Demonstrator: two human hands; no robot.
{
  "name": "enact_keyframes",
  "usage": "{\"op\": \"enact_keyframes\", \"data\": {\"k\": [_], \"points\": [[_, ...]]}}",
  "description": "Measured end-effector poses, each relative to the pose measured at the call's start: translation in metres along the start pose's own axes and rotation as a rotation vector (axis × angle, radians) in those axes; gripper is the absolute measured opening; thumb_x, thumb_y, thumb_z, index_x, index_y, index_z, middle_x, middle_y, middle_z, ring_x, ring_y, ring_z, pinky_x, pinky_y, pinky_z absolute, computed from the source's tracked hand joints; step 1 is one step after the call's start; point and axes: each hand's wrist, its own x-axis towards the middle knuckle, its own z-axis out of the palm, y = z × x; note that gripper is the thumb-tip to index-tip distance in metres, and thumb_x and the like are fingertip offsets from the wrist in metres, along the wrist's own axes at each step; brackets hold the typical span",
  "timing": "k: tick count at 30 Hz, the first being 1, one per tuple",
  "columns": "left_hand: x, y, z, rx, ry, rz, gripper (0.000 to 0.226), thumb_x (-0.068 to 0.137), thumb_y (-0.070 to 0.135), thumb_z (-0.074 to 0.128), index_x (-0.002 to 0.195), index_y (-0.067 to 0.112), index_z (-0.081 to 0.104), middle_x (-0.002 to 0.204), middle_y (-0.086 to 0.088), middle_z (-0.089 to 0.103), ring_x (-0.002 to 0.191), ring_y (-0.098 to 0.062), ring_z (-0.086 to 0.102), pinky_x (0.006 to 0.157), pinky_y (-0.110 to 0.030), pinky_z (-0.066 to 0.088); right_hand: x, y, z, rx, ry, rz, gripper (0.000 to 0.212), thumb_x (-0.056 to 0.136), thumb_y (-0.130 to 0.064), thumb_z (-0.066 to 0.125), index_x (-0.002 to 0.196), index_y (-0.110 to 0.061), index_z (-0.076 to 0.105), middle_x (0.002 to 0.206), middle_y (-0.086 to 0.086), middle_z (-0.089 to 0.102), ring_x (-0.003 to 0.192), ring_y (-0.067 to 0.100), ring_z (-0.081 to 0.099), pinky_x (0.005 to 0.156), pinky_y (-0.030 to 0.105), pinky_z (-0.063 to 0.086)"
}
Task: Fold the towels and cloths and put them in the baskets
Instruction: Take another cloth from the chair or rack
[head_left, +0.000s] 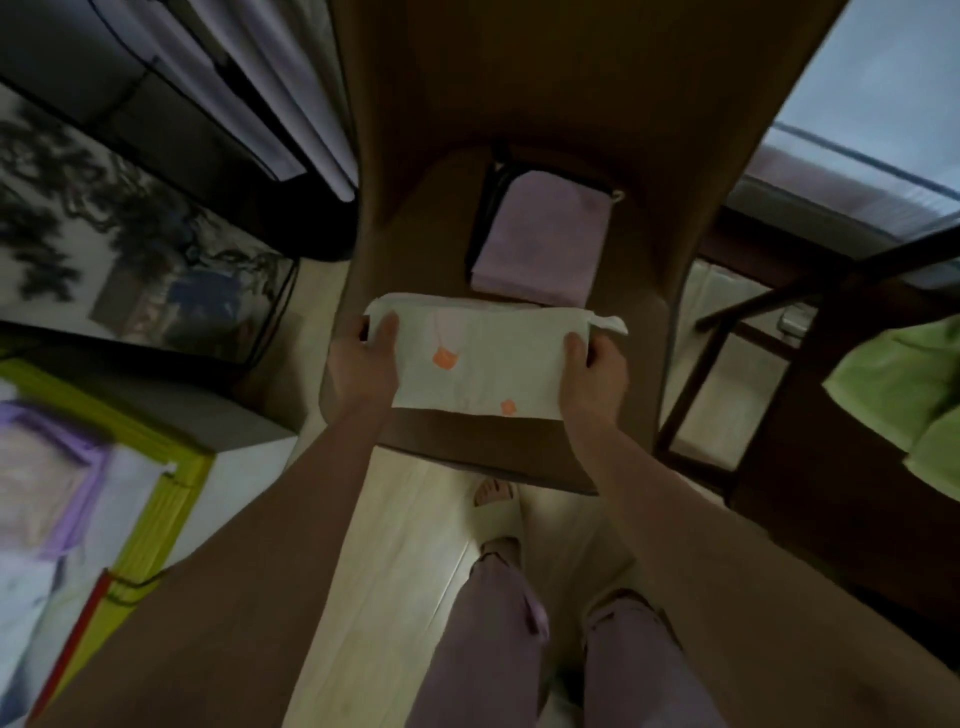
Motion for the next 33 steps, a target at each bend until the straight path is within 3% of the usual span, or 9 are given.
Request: {"op": "enact_keyframes", "data": {"k": [3, 8, 12, 17, 20, 22, 26, 28, 33], "points": [[0.020, -0.006, -0.004, 0.015, 0.002, 0.058, 0.034, 0.095, 0.032, 0.055, 0.114, 0.005, 0.064, 0.094, -0.002, 0.064, 0.083, -0.012, 0.057, 0.054, -0.008, 0.037, 0.002, 0.002, 0.020, -0.027, -0.010, -0.006, 0.026, 0.101, -0.028, 0.041, 0.114, -0.013, 0.059, 0.098, -0.001, 0.062, 0.085, 0.013, 0.059, 0.072, 0.028, 0.047], [0.052, -0.024, -0.004, 0.040, 0.020, 0.018, 0.034, 0.094, 0.037, 0.055, 0.107, 0.007, 0.065, 0.089, 0.000, 0.061, 0.083, -0.015, 0.057, 0.066, -0.022, 0.040, 0.011, 0.009, 0.043, -0.128, -0.025, -0.015, 0.027, 0.101, -0.030, 0.042, 0.110, -0.012, 0.059, 0.094, -0.001, 0.061, 0.083, 0.014, 0.059, 0.069, 0.029, 0.046], [0.058, -0.032, 0.004, 0.072, 0.019, 0.040, 0.029, 0.094, 0.036, 0.055, 0.103, 0.010, 0.065, 0.087, 0.000, 0.061, 0.080, -0.014, 0.056, 0.057, -0.016, 0.036, 0.020, 0.013, 0.049, -0.251, 0.040, -0.016, 0.030, 0.101, -0.032, 0.040, 0.110, -0.011, 0.059, 0.094, -0.001, 0.060, 0.083, 0.016, 0.057, 0.070, 0.029, 0.043], [0.065, -0.037, 0.010, 0.082, -0.010, 0.038, 0.035, 0.094, 0.039, 0.054, 0.110, 0.009, 0.063, 0.099, -0.005, 0.064, 0.089, -0.019, 0.059, 0.073, -0.028, 0.044, 0.022, 0.012, 0.048, -0.326, 0.071, -0.009, 0.030, 0.101, -0.032, 0.038, 0.114, -0.011, 0.056, 0.105, 0.006, 0.064, 0.094, 0.024, 0.061, 0.072, 0.029, 0.041], [0.062, -0.037, 0.007, 0.294, 0.073, 0.205, 0.041, 0.096, 0.038, 0.049, 0.120, 0.006, 0.056, 0.118, -0.014, 0.057, 0.105, -0.029, 0.054, 0.082, -0.038, 0.045, 0.011, 0.006, 0.049, -0.357, 0.262, -0.096, 0.025, 0.100, -0.030, 0.044, 0.118, -0.013, 0.049, 0.114, 0.005, 0.058, 0.106, 0.024, 0.056, 0.084, 0.035, 0.042], [0.052, -0.038, 0.008, 0.421, 0.142, 0.419, 0.042, 0.097, 0.036, 0.044, 0.126, 0.006, 0.052, 0.128, -0.017, 0.052, 0.112, -0.033, 0.050, 0.092, -0.045, 0.043, -0.004, 0.004, 0.051, -0.510, 0.361, -0.338, 0.031, 0.098, -0.030, 0.045, 0.124, -0.014, 0.047, 0.125, 0.007, 0.052, 0.119, 0.025, 0.047, 0.099, 0.039, 0.034], [0.032, -0.053, 0.021, 0.585, -0.071, 0.730, 0.050, 0.099, 0.038, 0.031, 0.143, 0.013, 0.038, 0.148, -0.014, 0.038, 0.136, -0.033, 0.035, 0.112, -0.049, 0.024, -0.012, 0.024, 0.066, -0.781, -0.072, -0.905, 0.045, 0.100, -0.035, 0.034, 0.140, -0.015, 0.039, 0.148, 0.012, 0.038, 0.140, 0.027, 0.029, 0.118, 0.042, 0.012], [0.039, -0.062, 0.027, 0.733, -0.148, 0.752, 0.057, 0.100, 0.043, 0.024, 0.150, 0.014, 0.024, 0.156, -0.015, 0.022, 0.144, -0.033, 0.018, 0.117, -0.052, 0.012, 0.006, 0.036, 0.070, -0.888, -0.205, -0.914, 0.053, 0.101, -0.040, 0.026, 0.148, -0.017, 0.029, 0.156, 0.011, 0.025, 0.146, 0.026, 0.018, 0.120, 0.044, 0.008], [0.052, -0.071, 0.035, 0.885, -0.207, 0.681, 0.068, 0.097, 0.056, 0.014, 0.153, 0.020, 0.005, 0.160, -0.011, 0.001, 0.147, -0.032, -0.003, 0.118, -0.052, 0.000, 0.037, 0.052, 0.063, -1.032, -0.238, -0.895, 0.062, 0.100, -0.048, 0.023, 0.153, -0.018, 0.015, 0.160, 0.010, 0.010, 0.148, 0.024, 0.006, 0.120, 0.042, 0.003]]}}
